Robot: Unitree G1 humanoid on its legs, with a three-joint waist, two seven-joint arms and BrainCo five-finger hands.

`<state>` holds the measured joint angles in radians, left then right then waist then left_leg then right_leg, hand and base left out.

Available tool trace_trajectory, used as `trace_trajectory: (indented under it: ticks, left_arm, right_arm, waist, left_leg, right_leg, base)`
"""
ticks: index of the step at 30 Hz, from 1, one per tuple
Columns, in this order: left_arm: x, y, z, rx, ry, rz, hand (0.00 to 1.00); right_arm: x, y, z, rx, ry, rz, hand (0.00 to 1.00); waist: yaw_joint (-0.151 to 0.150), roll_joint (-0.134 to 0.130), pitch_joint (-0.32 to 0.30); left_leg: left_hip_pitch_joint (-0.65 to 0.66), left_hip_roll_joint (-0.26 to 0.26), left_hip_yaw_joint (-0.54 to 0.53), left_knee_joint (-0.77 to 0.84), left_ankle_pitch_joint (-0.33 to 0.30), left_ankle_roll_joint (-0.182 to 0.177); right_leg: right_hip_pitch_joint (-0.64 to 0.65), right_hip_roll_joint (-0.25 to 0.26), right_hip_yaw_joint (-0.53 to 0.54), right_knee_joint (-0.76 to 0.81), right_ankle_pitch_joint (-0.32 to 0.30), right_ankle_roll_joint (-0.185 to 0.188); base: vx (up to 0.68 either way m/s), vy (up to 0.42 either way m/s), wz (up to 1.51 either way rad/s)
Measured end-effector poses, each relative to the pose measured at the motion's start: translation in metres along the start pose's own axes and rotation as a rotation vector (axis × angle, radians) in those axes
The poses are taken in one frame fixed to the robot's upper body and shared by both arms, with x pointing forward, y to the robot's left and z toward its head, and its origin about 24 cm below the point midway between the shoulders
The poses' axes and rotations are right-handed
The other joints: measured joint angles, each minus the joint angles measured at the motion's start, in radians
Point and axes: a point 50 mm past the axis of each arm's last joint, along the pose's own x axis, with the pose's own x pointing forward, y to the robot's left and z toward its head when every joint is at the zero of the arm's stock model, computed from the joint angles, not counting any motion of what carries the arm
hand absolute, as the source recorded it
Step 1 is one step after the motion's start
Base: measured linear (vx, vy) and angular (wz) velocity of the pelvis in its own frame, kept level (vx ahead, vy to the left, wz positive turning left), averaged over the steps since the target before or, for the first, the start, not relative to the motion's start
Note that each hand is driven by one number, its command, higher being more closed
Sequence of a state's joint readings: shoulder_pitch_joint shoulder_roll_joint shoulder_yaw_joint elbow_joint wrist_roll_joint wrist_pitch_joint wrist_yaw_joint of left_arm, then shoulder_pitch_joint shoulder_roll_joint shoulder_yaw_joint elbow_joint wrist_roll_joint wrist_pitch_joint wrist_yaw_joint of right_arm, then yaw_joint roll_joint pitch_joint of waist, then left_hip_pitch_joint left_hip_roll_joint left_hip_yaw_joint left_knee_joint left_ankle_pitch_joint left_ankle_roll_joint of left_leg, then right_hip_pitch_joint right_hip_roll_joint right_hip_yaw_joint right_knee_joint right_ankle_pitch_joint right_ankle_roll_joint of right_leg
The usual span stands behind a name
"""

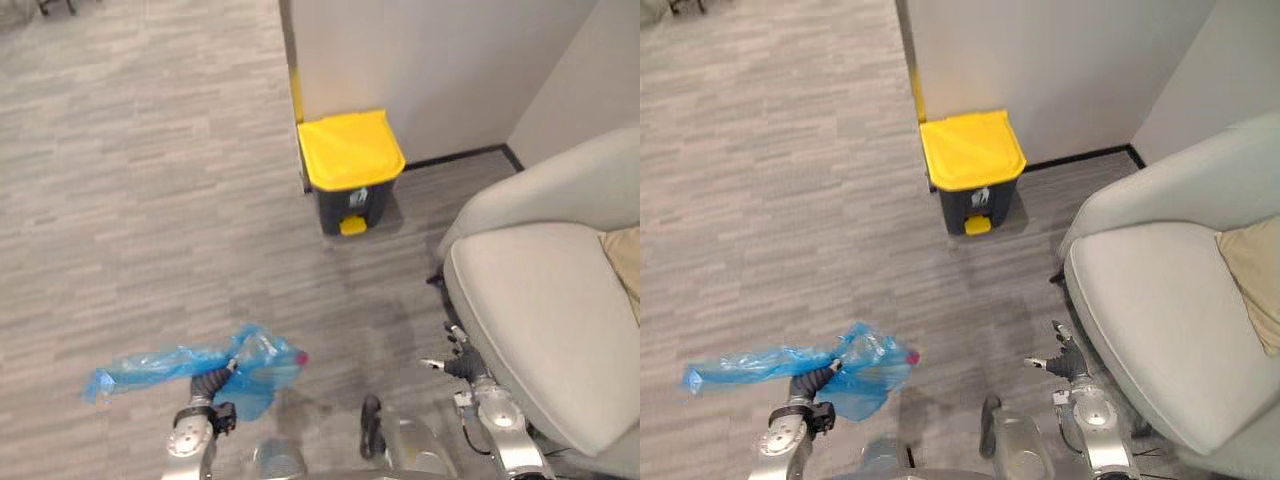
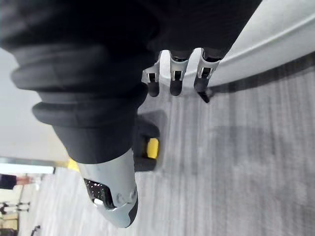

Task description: Gather rubbish on tea table into small bin, then transfer packed bag to large trash can.

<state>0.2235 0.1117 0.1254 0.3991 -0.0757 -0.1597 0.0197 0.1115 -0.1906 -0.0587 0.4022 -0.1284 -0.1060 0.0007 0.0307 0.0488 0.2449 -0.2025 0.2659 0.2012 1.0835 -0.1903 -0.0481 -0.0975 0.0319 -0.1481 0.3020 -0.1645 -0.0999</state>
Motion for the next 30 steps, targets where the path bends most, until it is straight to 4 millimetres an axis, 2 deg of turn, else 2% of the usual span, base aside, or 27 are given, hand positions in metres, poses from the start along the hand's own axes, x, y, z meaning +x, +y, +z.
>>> trace_trajectory:
  ticks: [1, 2, 3, 4, 5, 6, 7, 8, 9, 10, 11, 12, 13, 14, 15, 16, 18, 19, 20, 21, 22, 25, 26, 27, 28, 29, 30]
  left_arm:
    - [0.0, -0.001, 0.0, 0.001, 0.001, -0.004, 1.0]
    - [-0.002, 0.0, -0.002, 0.002, 0.006, -0.003, 1.0]
    - [-0.002, 0.0, -0.003, 0.003, 0.01, -0.001, 1.0]
    - [-0.004, 0.001, -0.004, 0.003, 0.012, 0.0, 1.0]
    - [-0.009, 0.003, -0.01, 0.0, 0.034, 0.009, 1.0]
    - [-0.01, 0.008, -0.011, -0.003, 0.036, 0.032, 1.0]
    - [-0.008, 0.008, -0.008, -0.012, 0.024, 0.036, 1.0]
    - [-0.004, 0.003, 0.001, -0.03, -0.014, 0.031, 1.0]
    - [-0.004, 0.001, 0.002, -0.035, -0.02, 0.029, 1.0]
    - [-0.006, 0.003, 0.001, -0.03, -0.013, 0.031, 1.0]
    - [-0.006, 0.004, 0.0, -0.026, -0.011, 0.032, 1.0]
    - [-0.005, 0.004, 0.002, -0.004, -0.012, 0.023, 1.0]
    - [-0.004, 0.003, 0.003, 0.009, -0.018, 0.013, 1.0]
    - [-0.004, 0.002, 0.004, 0.013, -0.02, 0.009, 1.0]
    - [-0.003, 0.001, 0.007, 0.019, -0.033, 0.001, 1.0]
    - [-0.002, 0.0, 0.009, 0.02, -0.041, -0.003, 1.0]
    - [-0.001, -0.001, 0.014, 0.018, -0.062, -0.003, 1.0]
    - [0.0, -0.001, 0.018, 0.018, -0.081, -0.001, 1.0]
    - [0.001, 0.002, 0.023, 0.02, -0.102, 0.01, 1.0]
    - [0.001, 0.004, 0.023, 0.022, -0.103, 0.018, 1.0]
    - [0.001, -0.002, 0.017, -0.003, -0.072, 0.02, 1.0]
    - [0.002, -0.008, 0.021, -0.02, -0.09, 0.006, 1.0]
    - [0.003, -0.011, 0.022, -0.029, -0.096, 0.003, 1.0]
    - [0.003, -0.011, 0.022, -0.03, -0.094, 0.003, 1.0]
    - [0.002, -0.011, 0.021, -0.029, -0.091, 0.001, 1.0]
    - [0.002, -0.011, 0.02, -0.029, -0.09, -0.002, 1.0]
    - [0.002, -0.013, 0.021, -0.027, -0.092, -0.012, 1.0]
  right_arm:
    - [0.002, 0.001, 0.003, 0.006, -0.012, -0.003, 0.0]
    - [0.003, 0.001, 0.005, 0.006, -0.015, -0.005, 0.0]
    - [0.003, 0.0, 0.004, 0.005, -0.014, -0.007, 0.0]
    - [0.003, -0.001, 0.003, -0.001, -0.009, -0.011, 0.0]
    - [0.003, -0.007, 0.0, -0.012, 0.002, -0.031, 0.0]
    - [0.003, -0.005, -0.006, 0.002, 0.032, -0.036, 0.0]
    - [0.002, -0.006, -0.007, 0.0, 0.038, -0.034, 0.0]
    - [0.001, -0.009, -0.009, -0.004, 0.044, -0.043, 0.0]
    - [0.001, -0.01, -0.011, 0.0, 0.051, -0.048, 0.0]
    - [0.001, -0.008, -0.01, 0.004, 0.049, -0.048, 0.0]
    - [0.001, -0.007, -0.01, 0.004, 0.048, -0.048, 0.0]
    - [0.0, -0.005, -0.012, 0.001, 0.055, -0.044, 0.0]
    - [-0.002, -0.002, -0.014, 0.003, 0.064, -0.04, 0.0]
    - [-0.003, 0.0, -0.015, 0.006, 0.066, -0.037, 0.0]
    - [-0.005, 0.004, -0.016, 0.021, 0.066, -0.034, 0.0]
    - [-0.007, 0.006, -0.017, 0.026, 0.069, -0.033, 0.0]
    - [-0.011, 0.007, -0.019, 0.034, 0.072, -0.034, 0.0]
    - [-0.016, 0.006, -0.022, 0.034, 0.079, -0.041, 0.0]
    - [-0.02, 0.006, -0.028, 0.036, 0.103, -0.041, 0.0]
    - [-0.022, 0.007, -0.031, 0.039, 0.114, -0.042, 0.0]
    - [-0.022, 0.002, -0.034, 0.034, 0.134, -0.055, 0.0]
    - [-0.021, -0.003, -0.026, 0.036, 0.097, -0.076, 0.0]
    - [-0.021, -0.004, -0.025, 0.037, 0.093, -0.082, 0.0]
    - [-0.021, -0.004, -0.024, 0.039, 0.09, -0.085, 0.0]
    - [-0.021, -0.004, -0.022, 0.06, 0.081, -0.107, 0.0]
    - [-0.021, -0.005, -0.022, 0.073, 0.076, -0.119, 0.0]
    - [-0.022, -0.01, -0.023, 0.087, 0.076, -0.144, 0.0]
  waist:
    - [0.013, -0.01, -0.001]
    - [0.029, -0.017, 0.003]
    - [0.036, -0.019, 0.004]
    - [0.04, -0.02, 0.005]
    - [0.045, 0.006, -0.011]
    - [0.065, -0.022, -0.023]
    - [0.061, -0.037, -0.034]
    - [0.054, -0.049, -0.039]
    - [0.052, -0.05, -0.038]
    - [0.037, -0.05, -0.037]
    - [0.033, -0.049, -0.036]
    - [0.03, -0.048, -0.034]
    - [0.016, -0.046, -0.033]
    - [0.008, -0.046, -0.033]
    - [0.003, -0.046, -0.033]
    - [0.0, -0.047, -0.034]
    - [-0.018, -0.051, -0.036]
    - [-0.023, -0.054, -0.038]
    - [-0.018, -0.074, -0.049]
    - [-0.015, -0.081, -0.049]
    - [-0.013, -0.036, -0.059]
    - [-0.017, -0.025, -0.063]
    - [-0.013, -0.024, -0.062]
    - [-0.011, -0.032, -0.057]
    - [-0.001, -0.041, -0.061]
    - [0.002, -0.043, -0.065]
    - [0.009, -0.033, -0.07]
  left_leg:
    - [-0.047, -0.018, 0.014, -0.035, -0.017, 0.019]
    - [-0.112, -0.048, 0.03, -0.147, -0.03, 0.029]
    - [-0.132, -0.064, 0.035, -0.211, -0.032, 0.029]
    - [-0.155, -0.101, 0.047, -0.401, -0.022, 0.015]
    - [-0.151, -0.138, 0.05, -0.727, 0.063, -0.02]
    - [-0.128, -0.175, 0.056, -0.755, 0.204, 0.083]
    - [-0.129, -0.197, 0.058, -0.751, 0.184, 0.1]
    - [-0.124, -0.223, 0.07, -0.722, 0.134, 0.123]
    - [-0.093, -0.237, 0.073, -0.707, 0.093, 0.126]
    - [-0.047, -0.25, 0.07, -0.708, 0.06, 0.128]
    - [-0.012, -0.255, 0.068, -0.715, 0.041, 0.13]
    - [0.073, -0.273, 0.053, -0.734, 0.011, 0.132]
    - [0.132, -0.28, 0.034, -0.749, 0.005, 0.136]
    - [0.161, -0.282, 0.025, -0.76, 0.005, 0.136]
    - [0.216, -0.283, 0.002, -0.785, 0.005, 0.137]
    - [0.239, -0.283, -0.014, -0.797, 0.005, 0.137]
    - [0.269, -0.283, -0.061, -0.803, -0.002, 0.126]
    - [0.289, -0.283, -0.085, -0.797, -0.031, 0.091]
    - [0.309, -0.291, -0.11, -0.776, -0.085, 0.06]
    - [0.312, -0.295, -0.124, -0.76, -0.11, 0.051]
    - [0.309, -0.245, -0.148, -0.724, -0.122, 0.021]
    - [0.279, -0.206, -0.141, -0.65, -0.085, -0.023]
    - [0.243, -0.185, -0.119, -0.547, -0.063, -0.025]
    - [0.197, -0.155, -0.094, -0.446, -0.049, -0.012]
    - [0.176, -0.114, -0.018, -0.416, -0.093, 0.022]
    - [0.169, -0.104, 0.003, -0.437, -0.102, 0.029]
    - [0.159, -0.09, 0.021, -0.563, -0.091, 0.024]
  right_leg:
    - [0.035, -0.003, 0.022, -0.027, -0.005, 0.001]
    - [0.094, -0.008, 0.057, -0.076, -0.014, 0.013]
    - [0.114, -0.013, 0.069, -0.092, -0.018, 0.02]
    - [0.157, -0.022, 0.093, -0.132, -0.031, 0.039]
    - [0.221, -0.02, 0.116, -0.172, -0.056, 0.075]
    - [0.252, -0.051, 0.154, -0.178, -0.086, 0.108]
    - [0.251, -0.074, 0.15, -0.171, -0.086, 0.111]
    - [0.229, -0.105, 0.149, -0.083, -0.102, 0.14]
    - [0.193, -0.121, 0.153, 0.057, -0.104, 0.182]
    - [0.139, -0.135, 0.152, 0.236, -0.075, 0.267]
    - [0.098, -0.144, 0.155, 0.356, -0.052, 0.329]
    - [0.011, -0.157, 0.15, 0.608, -0.06, 0.328]
    - [-0.039, -0.157, 0.143, 0.693, -0.087, 0.281]
    - [-0.066, -0.156, 0.129, 0.702, -0.097, 0.263]
    - [-0.127, -0.154, 0.093, 0.665, -0.115, 0.229]
    - [-0.16, -0.153, 0.077, 0.616, -0.125, 0.212]
    - [-0.204, -0.135, 0.075, 0.427, -0.125, 0.205]
    - [-0.214, -0.119, 0.096, 0.272, -0.085, 0.189]
    - [-0.208, -0.111, 0.111, 0.113, 0.049, 0.141]
    - [-0.206, -0.11, 0.125, 0.099, 0.136, 0.131]
    - [-0.176, -0.096, 0.064, 0.117, 0.108, 0.114]
    - [-0.113, -0.088, 0.001, 0.059, 0.082, 0.097]
    - [-0.063, -0.077, -0.016, 0.013, 0.077, 0.089]
    - [-0.014, -0.075, -0.018, -0.026, 0.076, 0.086]
    - [0.042, -0.076, -0.019, -0.067, 0.076, 0.085]
    - [0.05, -0.078, -0.018, -0.071, 0.076, 0.085]
    - [0.06, -0.079, -0.018, -0.08, 0.077, 0.087]
  base:
    - [0.41, 0.006, -0.71]
    - [0.51, 0.025, -0.65]
    - [0.52, 0.086, -0.67]
    - [0.66, 0.178, -0.66]
    - [0.98, 0.305, -0.85]
    - [0.9, 0.288, -0.54]
    - [0.84, 0.293, -0.06]
    - [0.67, 0.238, 0.25]
    - [0.78, 0.291, 0.2]
    - [0.48, 0.184, 0.03]
    - [0.56, 0.186, 0.09]
    - [0.52, 0.122, 0.27]
    - [0.61, 0.128, 0.38]
    - [0.46, 0.04, 0.55]
    - [0.35, 0.006, 0.51]
    - [0.43, -0.025, 0.63]
    - [0.48, -0.09, 0.86]
    - [0.56, -0.147, 1.08]
    - [0.49, -0.155, 0.89]
    - [0.46, -0.173, 0.77]
    - [0.42, -0.181, 0.59]
    - [0.35, -0.17, 0.66]
    - [0.33, -0.163, 0.52]
    - [0.39, -0.163, 0.32]
    - [0.23, -0.063, 0.1]
    - [0.24, -0.026, -0.12]
    - [0.14, 0.026, -0.13]
